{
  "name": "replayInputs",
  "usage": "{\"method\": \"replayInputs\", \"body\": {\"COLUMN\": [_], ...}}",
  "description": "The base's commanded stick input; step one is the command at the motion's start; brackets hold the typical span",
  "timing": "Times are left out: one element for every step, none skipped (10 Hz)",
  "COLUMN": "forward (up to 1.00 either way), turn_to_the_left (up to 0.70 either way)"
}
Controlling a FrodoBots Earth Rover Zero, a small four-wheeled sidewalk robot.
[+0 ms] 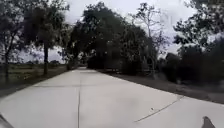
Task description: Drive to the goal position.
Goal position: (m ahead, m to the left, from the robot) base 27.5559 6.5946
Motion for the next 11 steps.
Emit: {"method": "replayInputs", "body": {"forward": [0.7,0.7,0.7,0.7,0.7,0.7,0.7,0.7,0.7,0.7,0.7], "turn_to_the_left": [0.0,0.0,0.0,0.0,0.0,0.0,0.07,0.28,0.35,0.35,0.35]}}
